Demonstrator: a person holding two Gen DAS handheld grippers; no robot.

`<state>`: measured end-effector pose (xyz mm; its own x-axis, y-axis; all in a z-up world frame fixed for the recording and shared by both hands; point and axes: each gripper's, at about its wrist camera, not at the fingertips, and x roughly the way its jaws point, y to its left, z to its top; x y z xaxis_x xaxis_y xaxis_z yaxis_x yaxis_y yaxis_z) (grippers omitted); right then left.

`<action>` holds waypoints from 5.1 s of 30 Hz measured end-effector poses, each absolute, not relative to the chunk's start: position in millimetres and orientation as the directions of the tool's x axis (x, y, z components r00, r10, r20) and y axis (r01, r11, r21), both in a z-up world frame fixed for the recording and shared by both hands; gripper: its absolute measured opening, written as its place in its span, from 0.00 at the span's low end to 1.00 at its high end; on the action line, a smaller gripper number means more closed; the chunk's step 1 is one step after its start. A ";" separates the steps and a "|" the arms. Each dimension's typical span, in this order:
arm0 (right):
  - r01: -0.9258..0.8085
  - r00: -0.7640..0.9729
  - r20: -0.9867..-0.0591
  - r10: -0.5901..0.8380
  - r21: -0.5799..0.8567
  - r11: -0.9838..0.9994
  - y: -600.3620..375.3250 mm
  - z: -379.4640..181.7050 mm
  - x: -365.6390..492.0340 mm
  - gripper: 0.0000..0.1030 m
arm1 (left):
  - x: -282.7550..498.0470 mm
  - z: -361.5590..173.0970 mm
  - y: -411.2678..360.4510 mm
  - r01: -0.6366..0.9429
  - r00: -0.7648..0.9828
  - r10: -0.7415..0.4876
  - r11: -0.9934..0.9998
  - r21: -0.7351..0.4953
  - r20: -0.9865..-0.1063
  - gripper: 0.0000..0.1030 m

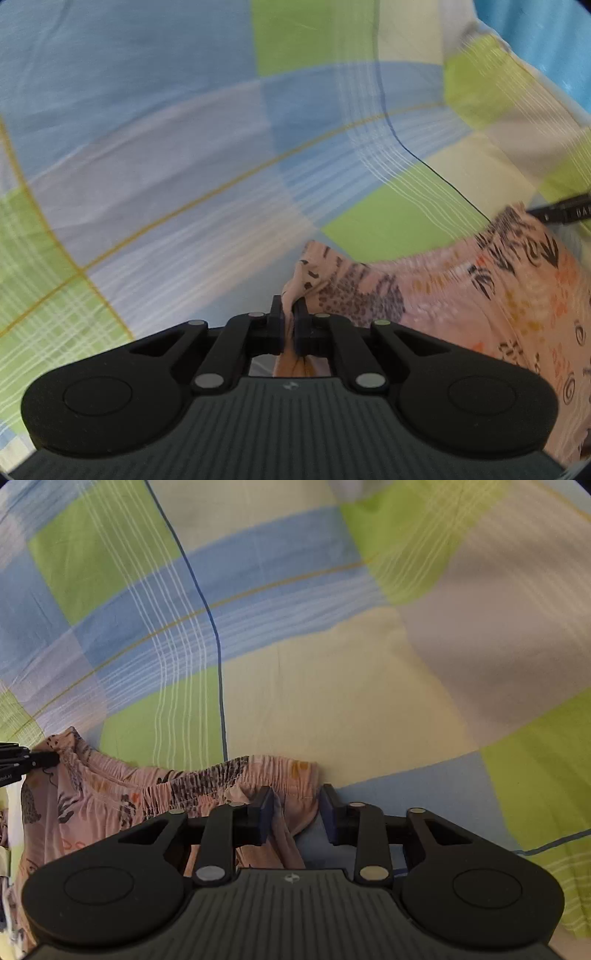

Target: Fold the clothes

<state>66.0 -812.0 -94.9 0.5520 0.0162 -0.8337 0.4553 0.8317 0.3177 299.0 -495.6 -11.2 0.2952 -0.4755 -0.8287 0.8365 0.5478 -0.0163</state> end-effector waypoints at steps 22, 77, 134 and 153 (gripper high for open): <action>0.340 0.472 -0.876 -0.098 0.079 0.937 -809.9 -95.2 82.9 0.09 | 311.0 -23.2 -500.3 0.808 0.314 -0.389 0.588 0.028 -0.866 0.16; 0.079 0.388 -0.905 -0.172 -0.154 0.985 -227.3 -89.9 163.4 0.52 | 294.5 60.0 -281.4 0.982 0.142 -0.479 -0.039 0.183 -0.866 0.60; 0.796 0.428 -0.841 -0.332 0.176 0.580 -589.5 23.6 -176.1 0.02 | 191.9 81.6 -683.5 0.884 -0.058 -0.424 0.399 -0.244 -0.904 0.01; 0.856 0.365 -0.913 -0.184 0.252 0.452 -711.1 -101.3 -209.1 0.03 | 129.2 -8.0 -775.0 0.930 -0.032 -0.382 0.328 -0.168 -0.924 0.11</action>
<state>-209.1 -711.1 -101.3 0.3653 -0.1837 -0.9126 0.8559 0.4516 0.2517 129.2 -775.0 -8.0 -0.0325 -0.3822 -0.9235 0.9298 0.3275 -0.1682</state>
